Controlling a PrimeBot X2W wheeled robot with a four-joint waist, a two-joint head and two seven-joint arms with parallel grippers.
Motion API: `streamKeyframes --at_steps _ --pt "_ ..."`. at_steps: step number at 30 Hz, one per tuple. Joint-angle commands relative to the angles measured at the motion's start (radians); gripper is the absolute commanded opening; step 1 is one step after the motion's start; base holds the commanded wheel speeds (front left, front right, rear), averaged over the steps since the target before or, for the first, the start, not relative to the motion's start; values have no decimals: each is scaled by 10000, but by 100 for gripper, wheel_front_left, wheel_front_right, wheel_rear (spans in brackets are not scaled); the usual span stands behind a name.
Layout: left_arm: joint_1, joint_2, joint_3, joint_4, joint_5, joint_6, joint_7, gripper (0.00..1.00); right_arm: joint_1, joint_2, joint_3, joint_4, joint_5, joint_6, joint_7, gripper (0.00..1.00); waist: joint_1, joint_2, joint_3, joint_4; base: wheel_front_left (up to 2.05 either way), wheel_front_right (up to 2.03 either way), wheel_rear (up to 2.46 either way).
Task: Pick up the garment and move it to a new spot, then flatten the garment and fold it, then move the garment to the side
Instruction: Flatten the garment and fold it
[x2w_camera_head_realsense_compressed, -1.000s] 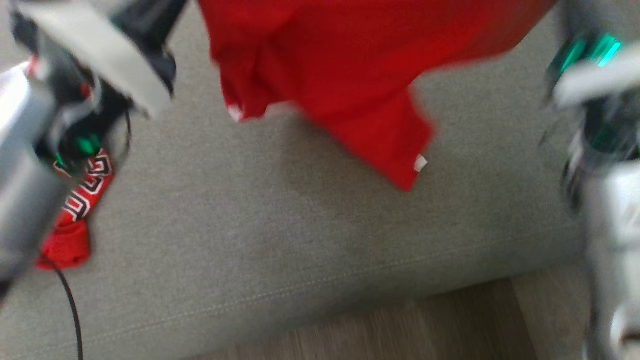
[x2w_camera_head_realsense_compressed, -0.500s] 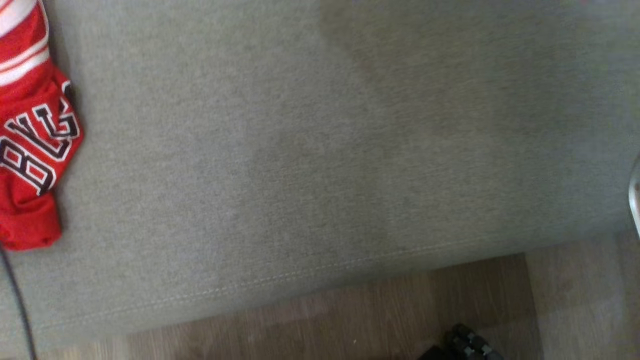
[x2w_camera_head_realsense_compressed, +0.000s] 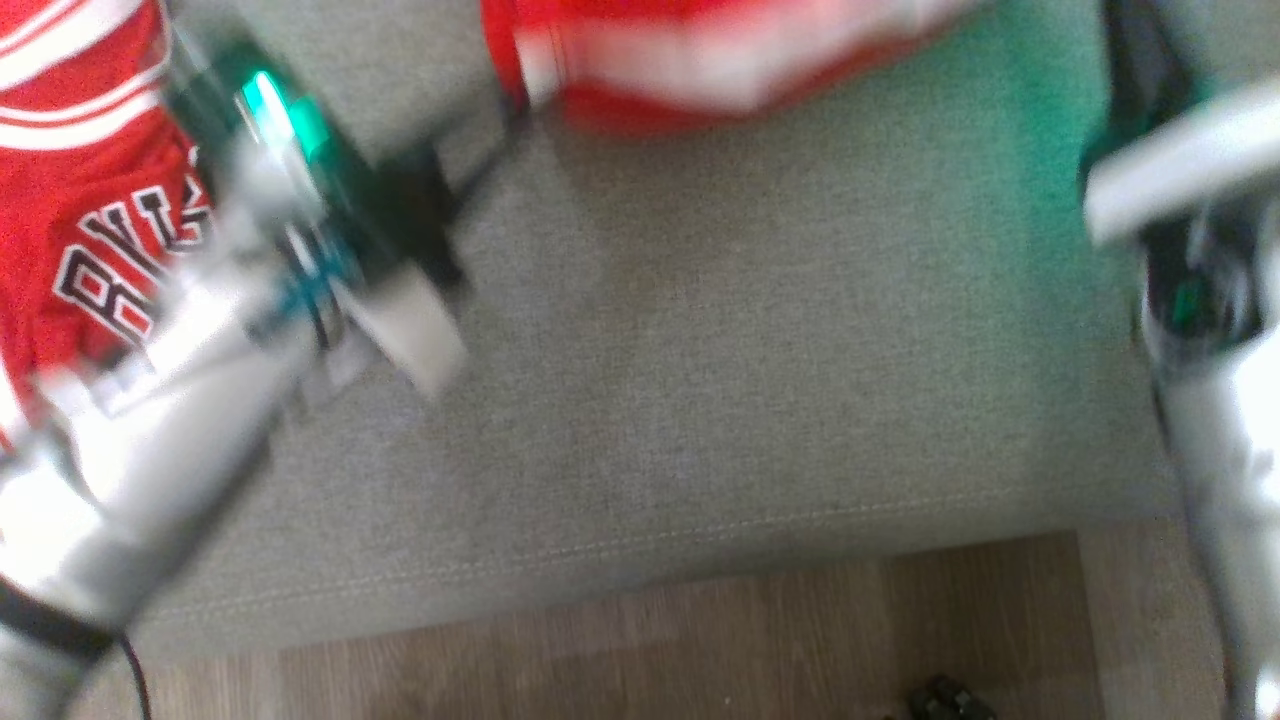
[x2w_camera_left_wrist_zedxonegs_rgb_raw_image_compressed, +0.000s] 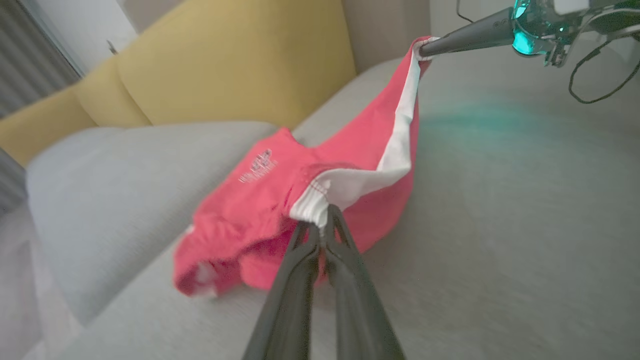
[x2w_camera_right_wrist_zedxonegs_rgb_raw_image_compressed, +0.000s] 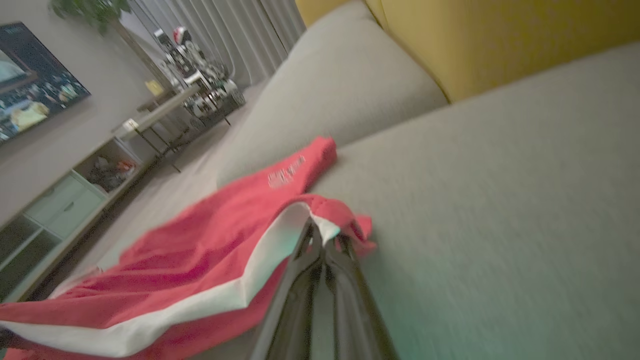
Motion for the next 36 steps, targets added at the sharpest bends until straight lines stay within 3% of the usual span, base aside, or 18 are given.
streamKeyframes --at_steps 1,9,23,29,36 --pt "290 353 345 -403 19 -51 -47 0 839 -171 -45 -521 31 -2 265 0 1 -1 -336 99 0 0 0" --pt "3259 532 -21 -608 485 -196 -48 0 4502 191 -1261 -1920 -95 -2 1397 0 1 -1 -1338 52 0 0 0" --pt "5731 844 423 -1332 149 -126 -49 0 8028 1519 -3900 -6193 -628 -2 3638 0 1 -1 -2747 255 0 0 0" --pt "5774 664 549 -1540 -27 -193 -49 0 8169 1802 -4467 -7046 -1300 -2 4639 0 1 -1 -2967 630 0 0 0" --pt "4832 -98 621 -1092 -582 -291 -49 0 6467 1902 -4805 -6406 -1875 -2 5660 0 1 -1 -2440 1176 0 0 0"
